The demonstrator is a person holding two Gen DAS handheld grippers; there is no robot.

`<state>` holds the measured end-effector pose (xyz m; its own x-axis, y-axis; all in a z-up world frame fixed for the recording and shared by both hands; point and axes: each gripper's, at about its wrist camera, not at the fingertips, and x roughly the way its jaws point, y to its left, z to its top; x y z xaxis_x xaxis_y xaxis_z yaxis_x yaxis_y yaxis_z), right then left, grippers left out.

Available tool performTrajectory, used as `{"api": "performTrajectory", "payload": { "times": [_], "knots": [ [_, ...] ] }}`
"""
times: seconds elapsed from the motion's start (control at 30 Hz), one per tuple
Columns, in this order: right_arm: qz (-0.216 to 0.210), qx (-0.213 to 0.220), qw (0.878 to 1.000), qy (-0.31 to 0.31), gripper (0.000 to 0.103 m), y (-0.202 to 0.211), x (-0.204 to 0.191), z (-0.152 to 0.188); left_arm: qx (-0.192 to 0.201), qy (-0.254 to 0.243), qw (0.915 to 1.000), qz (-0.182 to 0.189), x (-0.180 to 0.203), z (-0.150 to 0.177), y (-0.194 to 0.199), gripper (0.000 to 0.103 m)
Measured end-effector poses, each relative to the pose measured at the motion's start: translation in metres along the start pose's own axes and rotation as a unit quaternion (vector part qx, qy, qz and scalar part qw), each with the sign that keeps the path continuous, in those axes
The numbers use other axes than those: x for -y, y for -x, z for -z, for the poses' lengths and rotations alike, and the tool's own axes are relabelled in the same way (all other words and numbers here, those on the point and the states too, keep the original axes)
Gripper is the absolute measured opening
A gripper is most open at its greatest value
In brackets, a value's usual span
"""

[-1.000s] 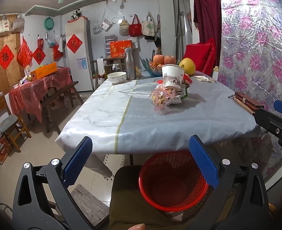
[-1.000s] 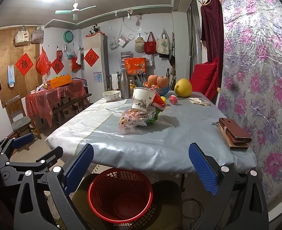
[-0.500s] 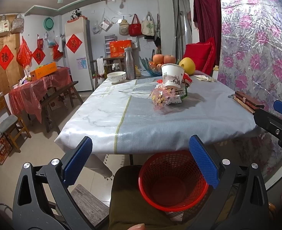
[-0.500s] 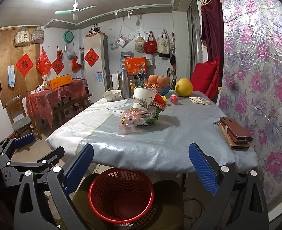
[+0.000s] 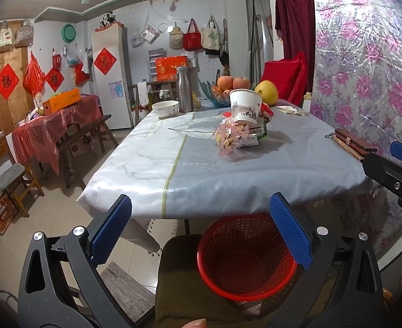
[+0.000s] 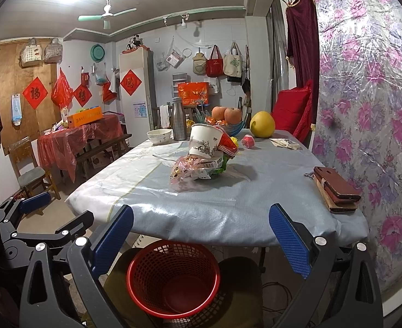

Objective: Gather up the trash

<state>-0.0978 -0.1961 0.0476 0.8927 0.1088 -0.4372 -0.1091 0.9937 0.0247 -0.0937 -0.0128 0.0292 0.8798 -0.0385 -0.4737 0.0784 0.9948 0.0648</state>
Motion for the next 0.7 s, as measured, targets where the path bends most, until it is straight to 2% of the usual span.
{"api": "performTrajectory", "payload": {
  "times": [0.4, 0.6, 0.7],
  "knots": [
    [-0.001, -0.01, 1.0, 0.0, 0.097, -0.003, -0.002, 0.002, -0.008, -0.001, 1.0, 0.003, 0.002, 0.004, -0.008, 0.096],
    [-0.005, 0.007, 1.0, -0.001, 0.097, -0.009, -0.002, 0.005, -0.014, -0.004, 0.9999, 0.002, 0.001, 0.002, -0.017, 0.096],
    [-0.006, 0.0, 1.0, -0.001, 0.097, -0.017, -0.002, 0.003, -0.016, -0.006, 0.9998, 0.002, 0.002, -0.002, -0.024, 0.096]
  ]
}}
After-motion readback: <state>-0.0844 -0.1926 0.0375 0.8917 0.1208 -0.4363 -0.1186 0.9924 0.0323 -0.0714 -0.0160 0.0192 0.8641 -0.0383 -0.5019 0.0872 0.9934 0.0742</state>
